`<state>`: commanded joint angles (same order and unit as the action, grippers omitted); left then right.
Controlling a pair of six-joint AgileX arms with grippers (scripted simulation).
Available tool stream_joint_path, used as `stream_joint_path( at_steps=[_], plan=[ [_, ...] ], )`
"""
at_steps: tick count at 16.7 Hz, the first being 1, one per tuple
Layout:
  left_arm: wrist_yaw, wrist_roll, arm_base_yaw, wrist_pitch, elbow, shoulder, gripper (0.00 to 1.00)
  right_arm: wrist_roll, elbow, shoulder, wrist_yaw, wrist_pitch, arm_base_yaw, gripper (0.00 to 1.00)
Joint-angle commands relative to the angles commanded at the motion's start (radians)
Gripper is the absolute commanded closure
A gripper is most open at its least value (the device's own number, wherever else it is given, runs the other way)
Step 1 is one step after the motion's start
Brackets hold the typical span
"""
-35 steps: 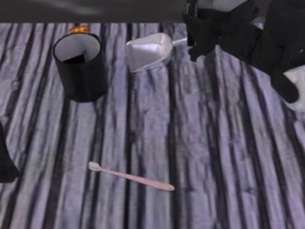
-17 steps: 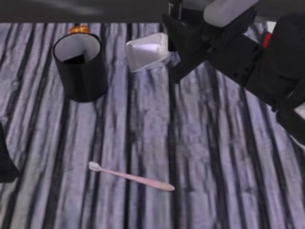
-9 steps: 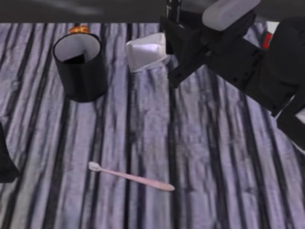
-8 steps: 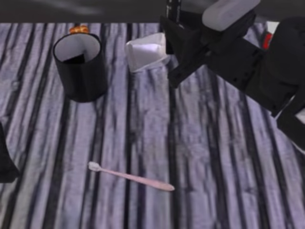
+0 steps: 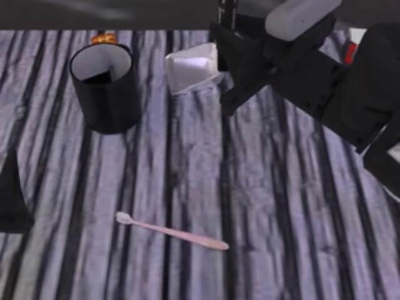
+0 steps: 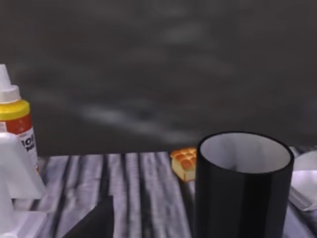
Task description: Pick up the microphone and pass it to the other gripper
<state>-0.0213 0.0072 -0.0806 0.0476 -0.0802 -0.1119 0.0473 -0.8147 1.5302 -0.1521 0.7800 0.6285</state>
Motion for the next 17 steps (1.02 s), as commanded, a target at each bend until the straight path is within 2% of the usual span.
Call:
stream_joint_path(
  at_steps=[11,14,17],
  plan=[
    [-0.081,0.036,-0.418,0.299,-0.484,-0.774,0.0,0.0,0.0,0.0,0.0,0.0,0.0,1.0],
    [-0.097,0.044,-0.497,0.35,-0.569,-0.922,0.0,0.0,0.0,0.0,0.0,0.0,0.0,1.0],
    [-0.105,0.047,-0.531,0.37,-0.604,-0.981,0.0,0.0,0.0,0.0,0.0,0.0,0.0,1.0]
  ],
)
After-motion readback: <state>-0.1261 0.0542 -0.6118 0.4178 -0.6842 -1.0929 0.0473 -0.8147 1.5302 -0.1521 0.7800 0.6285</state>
